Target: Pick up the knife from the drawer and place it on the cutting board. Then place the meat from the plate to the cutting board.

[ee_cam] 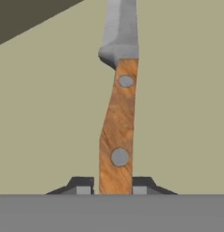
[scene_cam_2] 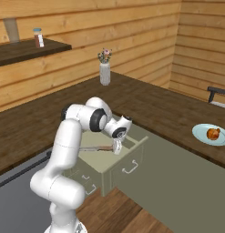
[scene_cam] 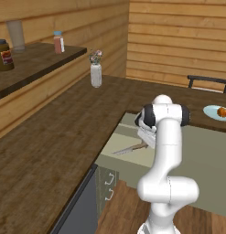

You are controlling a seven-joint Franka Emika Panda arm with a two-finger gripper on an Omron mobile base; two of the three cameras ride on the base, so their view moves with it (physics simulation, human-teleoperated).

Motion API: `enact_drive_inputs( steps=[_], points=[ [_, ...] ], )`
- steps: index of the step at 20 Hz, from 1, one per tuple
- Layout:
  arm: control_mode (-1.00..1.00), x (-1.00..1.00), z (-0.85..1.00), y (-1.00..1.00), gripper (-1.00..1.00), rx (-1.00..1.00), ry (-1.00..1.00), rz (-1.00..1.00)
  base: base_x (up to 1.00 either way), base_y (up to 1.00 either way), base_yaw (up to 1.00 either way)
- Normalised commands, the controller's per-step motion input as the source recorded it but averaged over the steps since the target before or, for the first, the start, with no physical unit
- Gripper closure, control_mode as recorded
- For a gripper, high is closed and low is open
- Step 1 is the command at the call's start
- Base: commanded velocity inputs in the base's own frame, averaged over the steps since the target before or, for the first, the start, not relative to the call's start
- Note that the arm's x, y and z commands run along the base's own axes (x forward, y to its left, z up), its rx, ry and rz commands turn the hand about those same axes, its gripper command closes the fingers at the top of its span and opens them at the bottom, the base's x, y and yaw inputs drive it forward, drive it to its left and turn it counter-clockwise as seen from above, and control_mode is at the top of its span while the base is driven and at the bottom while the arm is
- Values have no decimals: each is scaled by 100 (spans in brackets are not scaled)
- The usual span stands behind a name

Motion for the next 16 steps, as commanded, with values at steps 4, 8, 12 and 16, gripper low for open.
enact_drive_inputs(
  steps=[4, 8, 12, 16],
  points=[
    [-100, -19, 33, -42, 100, 0, 0, 0, 0, 0, 0],
    [-100, -24, 72, -39, 100, 1, 0, 0, 0, 0, 0],
    [-100, -30, 100, -25, 100, 1, 0, 0, 0, 0, 0],
    [-100, -48, 100, -52, 100, 5, 2, 0, 0, 0, 0]
  ],
)
